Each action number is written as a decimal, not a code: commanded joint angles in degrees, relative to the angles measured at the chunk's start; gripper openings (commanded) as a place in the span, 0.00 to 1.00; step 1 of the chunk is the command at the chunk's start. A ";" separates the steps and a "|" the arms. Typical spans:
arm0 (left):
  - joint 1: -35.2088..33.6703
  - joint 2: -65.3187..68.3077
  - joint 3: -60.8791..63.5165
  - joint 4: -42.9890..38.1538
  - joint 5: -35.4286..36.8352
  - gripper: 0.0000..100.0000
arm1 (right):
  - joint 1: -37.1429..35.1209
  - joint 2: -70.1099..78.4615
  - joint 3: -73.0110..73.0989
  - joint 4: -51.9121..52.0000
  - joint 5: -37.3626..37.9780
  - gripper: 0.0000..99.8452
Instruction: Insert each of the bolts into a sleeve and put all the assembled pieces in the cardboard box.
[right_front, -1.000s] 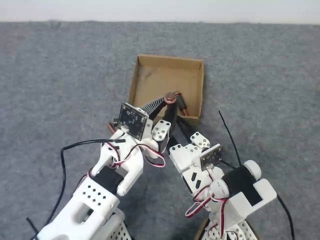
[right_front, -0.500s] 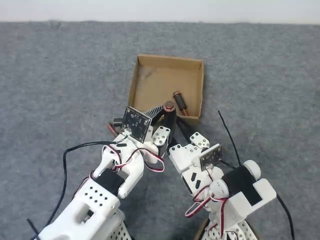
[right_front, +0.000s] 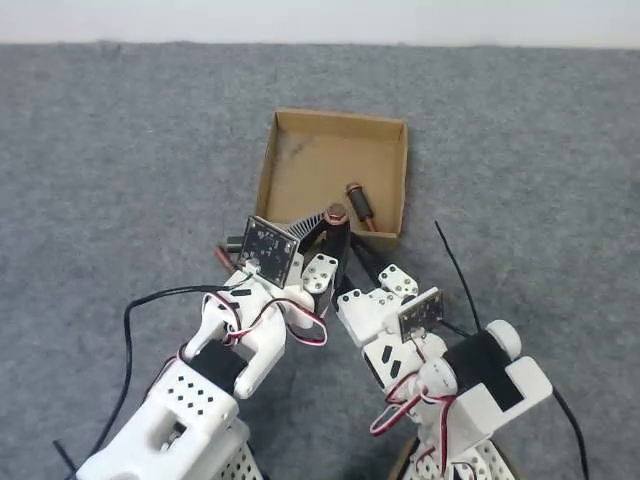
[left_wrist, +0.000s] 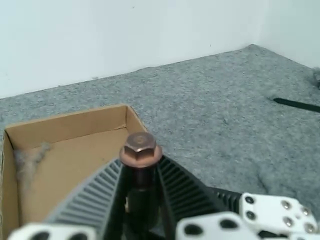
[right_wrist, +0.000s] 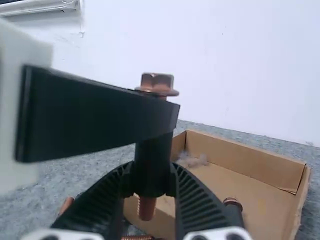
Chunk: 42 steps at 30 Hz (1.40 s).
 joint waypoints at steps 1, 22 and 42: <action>-0.62 -1.14 -0.57 -0.09 0.18 0.01 | 1.45 -2.33 -0.79 -0.04 -0.35 0.01; -7.82 -1.14 -0.22 0.18 0.18 0.14 | 1.54 -2.33 -0.79 0.04 -0.35 0.01; -2.02 -1.23 -7.08 0.35 0.26 0.14 | 3.21 -2.33 -1.32 0.04 -0.26 0.01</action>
